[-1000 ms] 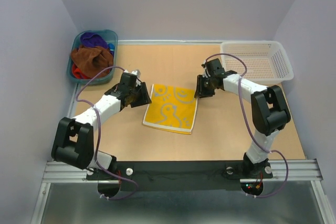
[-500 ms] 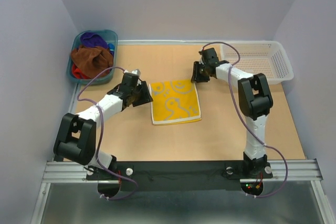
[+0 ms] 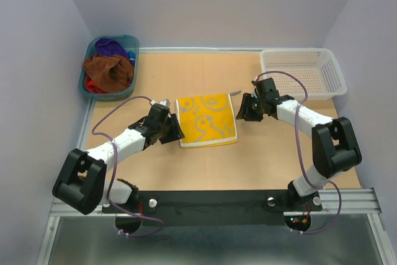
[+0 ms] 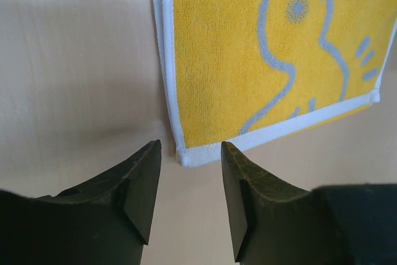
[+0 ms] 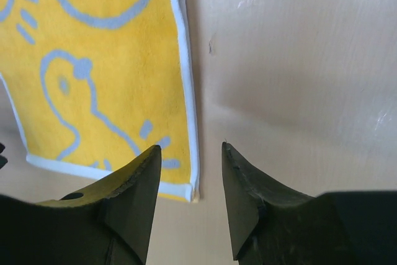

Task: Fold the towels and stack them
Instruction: Fold the towel

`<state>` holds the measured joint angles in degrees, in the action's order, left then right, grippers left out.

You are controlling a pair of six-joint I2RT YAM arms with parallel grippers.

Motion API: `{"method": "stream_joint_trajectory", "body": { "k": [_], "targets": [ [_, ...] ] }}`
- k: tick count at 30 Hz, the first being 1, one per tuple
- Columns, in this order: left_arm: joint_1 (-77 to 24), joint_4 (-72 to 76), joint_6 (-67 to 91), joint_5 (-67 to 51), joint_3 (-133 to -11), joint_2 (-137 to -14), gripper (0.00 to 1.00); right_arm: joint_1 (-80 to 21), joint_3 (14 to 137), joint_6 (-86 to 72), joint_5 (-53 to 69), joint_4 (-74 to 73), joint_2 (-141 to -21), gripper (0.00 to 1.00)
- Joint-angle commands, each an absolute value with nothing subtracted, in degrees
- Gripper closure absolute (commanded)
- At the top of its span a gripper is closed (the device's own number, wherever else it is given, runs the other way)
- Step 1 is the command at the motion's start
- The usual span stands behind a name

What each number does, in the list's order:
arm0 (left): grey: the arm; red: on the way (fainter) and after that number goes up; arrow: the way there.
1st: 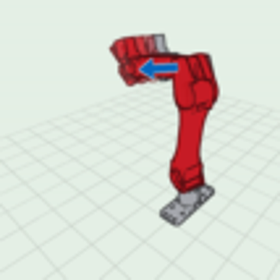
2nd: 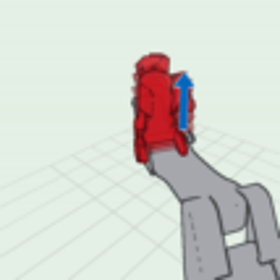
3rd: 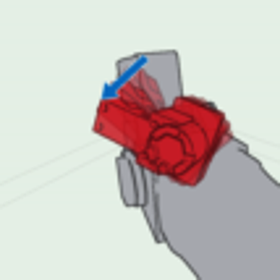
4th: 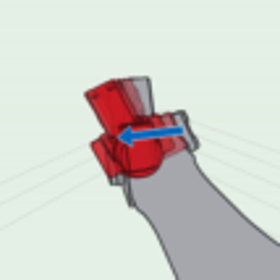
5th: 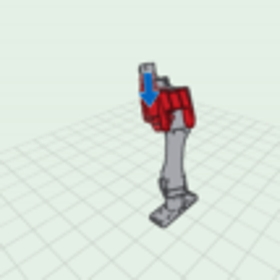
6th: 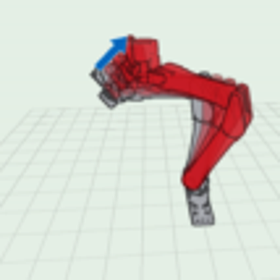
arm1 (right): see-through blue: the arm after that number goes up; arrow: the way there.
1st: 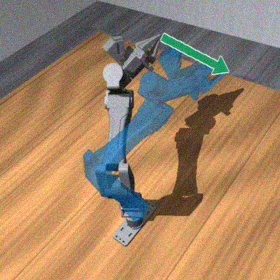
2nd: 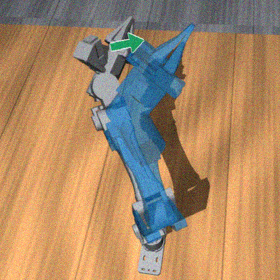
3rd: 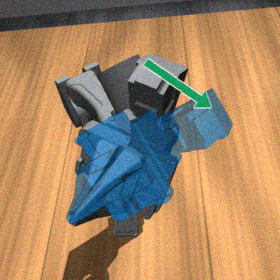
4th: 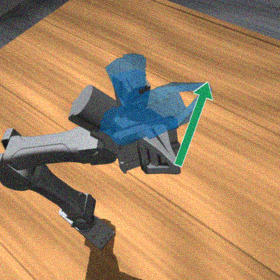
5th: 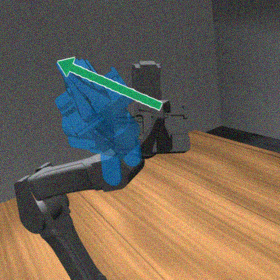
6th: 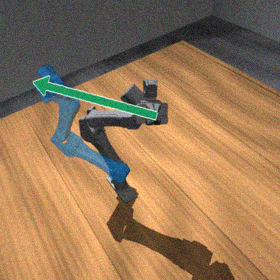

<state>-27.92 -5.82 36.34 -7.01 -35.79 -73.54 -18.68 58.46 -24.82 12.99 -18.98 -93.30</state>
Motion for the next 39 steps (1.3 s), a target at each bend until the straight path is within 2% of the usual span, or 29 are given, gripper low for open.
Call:
{"method": "stream_joint_trajectory", "body": {
  "k": [1,11,29,33,39],
  "targets": [
    [-29.3,-4.8,37.8,-5.3,-35.4,-72.9,0.47,-18.8,53.6,-28.0,16.4,-16.8,-87.9,0.51],
    [-30.4,-4.9,37.9,-2.8,-35.7,-76.7,0.58,-19.3,48.3,-30.8,20.3,-14.1,-88.2,0.52],
    [-31.3,-4.2,37.5,-5.2,-36.6,-80.9,0.58,-20.8,46.4,-32.6,23.5,-12.6,-92.7,0.57],
    [-31.5,-4.4,37.4,-5.4,-36.7,-80.8,0.60,-21.0,46.9,-32.6,23.5,-12.4,-92.6,0.67],
    [-31.6,-5.1,37.4,-5.4,-37.5,-79.7,0.61,-21.0,47.8,-32.8,23.4,-12.5,-91.1,0.74]
  ]
}}
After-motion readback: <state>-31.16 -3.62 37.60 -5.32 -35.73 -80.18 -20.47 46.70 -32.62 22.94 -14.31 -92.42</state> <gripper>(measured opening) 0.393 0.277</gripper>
